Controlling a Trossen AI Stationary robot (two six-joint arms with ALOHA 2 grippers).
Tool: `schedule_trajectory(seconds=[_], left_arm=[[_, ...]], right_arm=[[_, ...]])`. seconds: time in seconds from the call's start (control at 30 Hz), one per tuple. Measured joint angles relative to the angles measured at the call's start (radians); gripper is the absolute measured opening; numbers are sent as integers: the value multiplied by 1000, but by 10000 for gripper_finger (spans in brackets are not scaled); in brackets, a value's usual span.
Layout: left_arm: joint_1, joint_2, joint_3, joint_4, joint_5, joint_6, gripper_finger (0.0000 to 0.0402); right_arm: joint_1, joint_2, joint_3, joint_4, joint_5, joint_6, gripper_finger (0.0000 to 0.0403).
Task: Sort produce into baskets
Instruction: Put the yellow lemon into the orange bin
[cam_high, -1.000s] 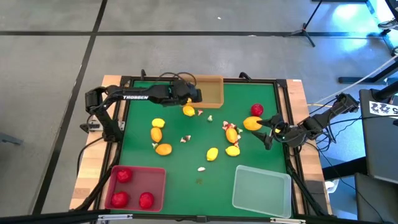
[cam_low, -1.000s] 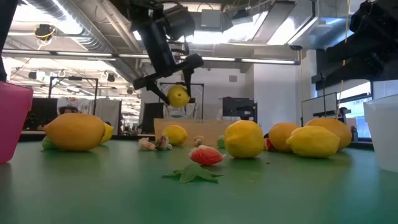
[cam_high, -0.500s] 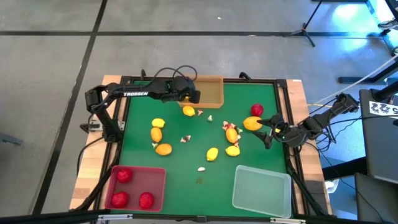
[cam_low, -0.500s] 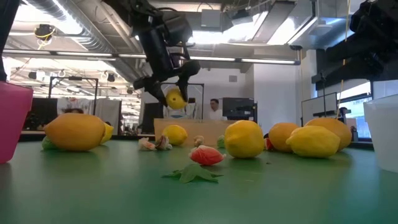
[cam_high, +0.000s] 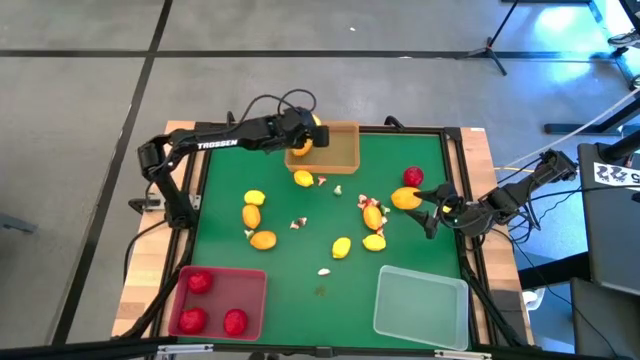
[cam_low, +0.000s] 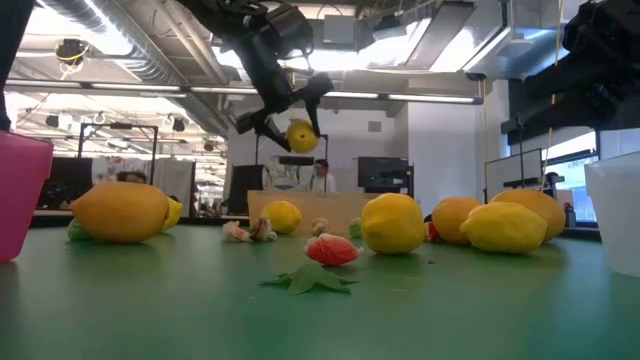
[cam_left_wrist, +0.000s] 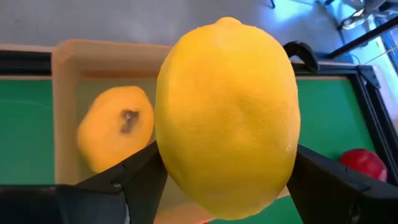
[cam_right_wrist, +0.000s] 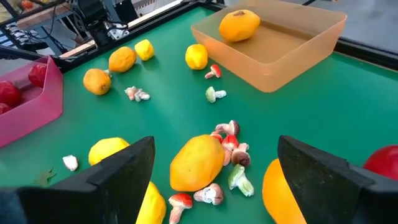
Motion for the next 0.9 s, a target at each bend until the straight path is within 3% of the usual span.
schedule_trajectory(seconds=[0.67, 0.9], left_arm=[[64, 310, 250, -84, 82, 2, 288], [76, 379, 349, -226, 79, 30, 288]], right_arm=[[0, 0, 0, 1, 13, 2, 337], [0, 0, 0, 1, 13, 2, 337]])
